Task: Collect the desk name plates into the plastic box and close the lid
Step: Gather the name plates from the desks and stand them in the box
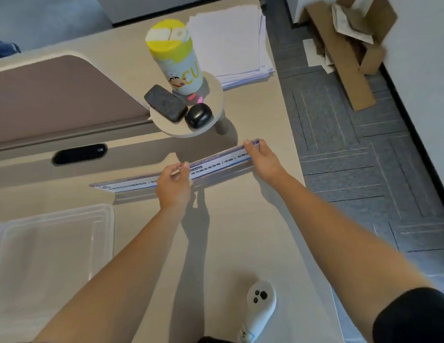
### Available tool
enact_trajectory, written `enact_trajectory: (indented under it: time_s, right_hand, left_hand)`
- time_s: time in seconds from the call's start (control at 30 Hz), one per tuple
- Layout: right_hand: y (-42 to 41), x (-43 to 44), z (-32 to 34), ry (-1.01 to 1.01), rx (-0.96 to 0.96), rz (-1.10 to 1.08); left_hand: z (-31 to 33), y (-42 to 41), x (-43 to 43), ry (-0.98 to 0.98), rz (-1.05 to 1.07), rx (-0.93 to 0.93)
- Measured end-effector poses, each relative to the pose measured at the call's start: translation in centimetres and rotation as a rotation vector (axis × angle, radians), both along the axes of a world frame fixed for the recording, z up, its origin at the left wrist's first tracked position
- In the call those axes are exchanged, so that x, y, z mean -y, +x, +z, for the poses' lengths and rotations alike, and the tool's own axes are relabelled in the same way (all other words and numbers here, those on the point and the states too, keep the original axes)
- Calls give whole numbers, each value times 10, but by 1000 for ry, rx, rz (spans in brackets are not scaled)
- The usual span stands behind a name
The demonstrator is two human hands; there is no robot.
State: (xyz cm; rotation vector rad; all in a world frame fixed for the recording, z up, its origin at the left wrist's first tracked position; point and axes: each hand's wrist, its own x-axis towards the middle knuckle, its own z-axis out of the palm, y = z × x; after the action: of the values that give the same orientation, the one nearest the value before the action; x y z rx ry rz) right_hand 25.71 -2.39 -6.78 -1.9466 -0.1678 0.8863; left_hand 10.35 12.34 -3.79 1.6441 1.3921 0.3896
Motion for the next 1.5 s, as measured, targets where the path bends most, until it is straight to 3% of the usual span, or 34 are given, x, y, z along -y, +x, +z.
enact_trajectory:
  time_s: [0.3,0.43,0.57,0.67,0.77,0.9,1.23,1.5]
  right_hand:
    - [-23,-8,19,61,-61,-100]
    - [-44,-1,67,52,101,-101]
    - [-87,-2,128,124,315,-111]
    - [-128,-14,171,152,402,-22]
    - [-182,-39,208,224,384,52]
    - [-272,-88,242,345,372,143]
    - [-471,-211,281,321,173,558]
    - [-560,-302,289,246,78,734]
  left_hand:
    - [10,-24,8,-230,136,142]
    - [40,-57,12,-466,84,282]
    - [83,-109,6,-652,-155,276]
    - [107,-160,-1,-639,-374,189]
    - [122,-219,-12,-601,-500,254]
    - [143,-307,-31,-556,-464,452]
    - [179,-516,-93,-268,-247,565]
    - [185,-607,-159,-203,-107,591]
